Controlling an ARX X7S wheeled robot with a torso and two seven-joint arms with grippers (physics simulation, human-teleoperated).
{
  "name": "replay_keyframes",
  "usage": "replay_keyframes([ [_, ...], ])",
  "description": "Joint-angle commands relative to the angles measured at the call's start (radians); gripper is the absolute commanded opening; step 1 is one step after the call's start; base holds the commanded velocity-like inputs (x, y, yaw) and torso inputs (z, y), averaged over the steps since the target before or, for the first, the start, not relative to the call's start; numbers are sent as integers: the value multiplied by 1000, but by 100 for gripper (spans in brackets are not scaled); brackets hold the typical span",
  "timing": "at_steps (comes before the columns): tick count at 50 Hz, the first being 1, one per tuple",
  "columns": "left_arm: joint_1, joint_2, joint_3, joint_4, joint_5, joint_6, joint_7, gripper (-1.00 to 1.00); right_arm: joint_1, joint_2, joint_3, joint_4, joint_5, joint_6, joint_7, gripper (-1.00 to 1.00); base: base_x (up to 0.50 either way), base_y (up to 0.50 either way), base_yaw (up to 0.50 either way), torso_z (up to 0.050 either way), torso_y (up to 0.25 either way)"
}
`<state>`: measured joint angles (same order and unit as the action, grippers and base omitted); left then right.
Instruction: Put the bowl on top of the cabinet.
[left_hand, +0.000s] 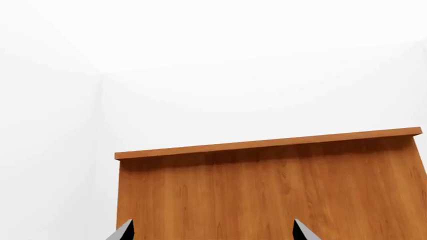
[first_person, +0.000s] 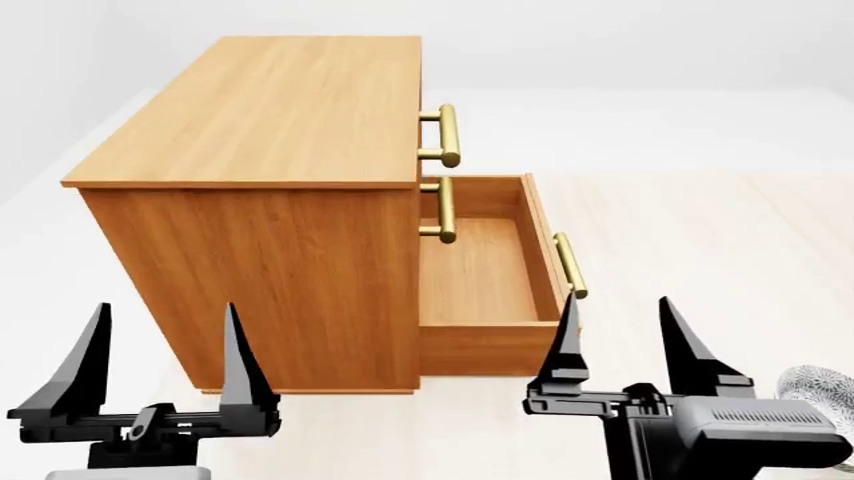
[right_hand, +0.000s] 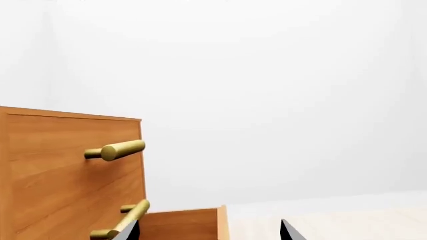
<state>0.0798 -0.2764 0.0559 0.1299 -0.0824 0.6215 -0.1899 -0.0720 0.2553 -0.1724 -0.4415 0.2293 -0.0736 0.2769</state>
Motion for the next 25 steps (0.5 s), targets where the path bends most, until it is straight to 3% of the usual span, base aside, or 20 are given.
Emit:
replay_keyframes([
  [1,-1,-3,3,1,0,-2,-5,100,-7,6,0,-3,15,-33,-8,100,234,0,0,0,0],
  [7,-1,-5,5,0,-1,-1,-7,100,5,9,6,-14,18,22,18,100,459,0,0,0,0],
  [25,-3,-10,9,-9,0,5,-14,100,42,59,41,-106,30,165,69,100,6,0,0,0,0],
])
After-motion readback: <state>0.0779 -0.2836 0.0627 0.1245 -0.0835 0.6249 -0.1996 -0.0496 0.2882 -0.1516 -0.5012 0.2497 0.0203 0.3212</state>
